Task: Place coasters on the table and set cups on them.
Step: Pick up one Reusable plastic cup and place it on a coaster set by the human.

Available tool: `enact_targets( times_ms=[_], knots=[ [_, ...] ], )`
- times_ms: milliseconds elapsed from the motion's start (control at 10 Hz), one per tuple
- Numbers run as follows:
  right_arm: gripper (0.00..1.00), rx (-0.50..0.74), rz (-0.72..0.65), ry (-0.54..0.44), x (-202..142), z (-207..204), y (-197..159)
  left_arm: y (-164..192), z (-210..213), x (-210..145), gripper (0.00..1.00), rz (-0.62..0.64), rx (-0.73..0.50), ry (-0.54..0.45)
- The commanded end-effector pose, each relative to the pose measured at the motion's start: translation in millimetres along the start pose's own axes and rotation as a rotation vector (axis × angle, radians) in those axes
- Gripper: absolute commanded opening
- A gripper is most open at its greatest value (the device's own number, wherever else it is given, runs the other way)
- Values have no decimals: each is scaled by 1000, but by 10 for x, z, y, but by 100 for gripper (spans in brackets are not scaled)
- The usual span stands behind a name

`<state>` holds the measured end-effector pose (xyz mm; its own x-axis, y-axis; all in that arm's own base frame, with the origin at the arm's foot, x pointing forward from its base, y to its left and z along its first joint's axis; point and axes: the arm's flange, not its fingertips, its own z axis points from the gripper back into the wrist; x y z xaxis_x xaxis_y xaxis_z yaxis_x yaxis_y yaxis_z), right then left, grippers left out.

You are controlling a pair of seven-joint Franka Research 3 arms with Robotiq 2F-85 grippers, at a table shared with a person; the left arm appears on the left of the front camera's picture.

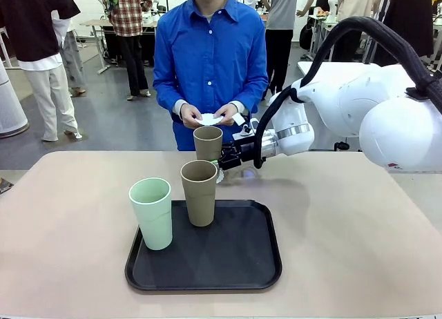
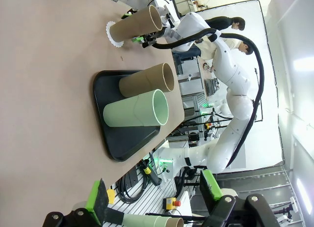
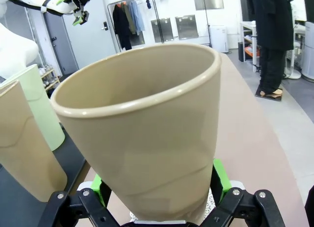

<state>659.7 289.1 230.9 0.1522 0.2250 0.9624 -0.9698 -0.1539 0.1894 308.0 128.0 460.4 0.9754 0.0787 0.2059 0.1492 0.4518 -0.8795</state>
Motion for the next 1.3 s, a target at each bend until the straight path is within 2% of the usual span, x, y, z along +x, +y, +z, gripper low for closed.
enact_targets(
  times_ms=[0,700,1000,1200],
  knots=[
    [100,34,-13,14,36,39,-113,-2,12,0,100,-9,-12,-8],
    [100,33,-20,12,35,248,-90,-2,12,0,100,-9,-12,-8],
    [100,14,-28,46,68,373,17,-2,12,0,100,-9,-12,-8],
    [100,-51,-45,94,146,560,134,-2,12,0,100,-9,-12,-8]
  ],
)
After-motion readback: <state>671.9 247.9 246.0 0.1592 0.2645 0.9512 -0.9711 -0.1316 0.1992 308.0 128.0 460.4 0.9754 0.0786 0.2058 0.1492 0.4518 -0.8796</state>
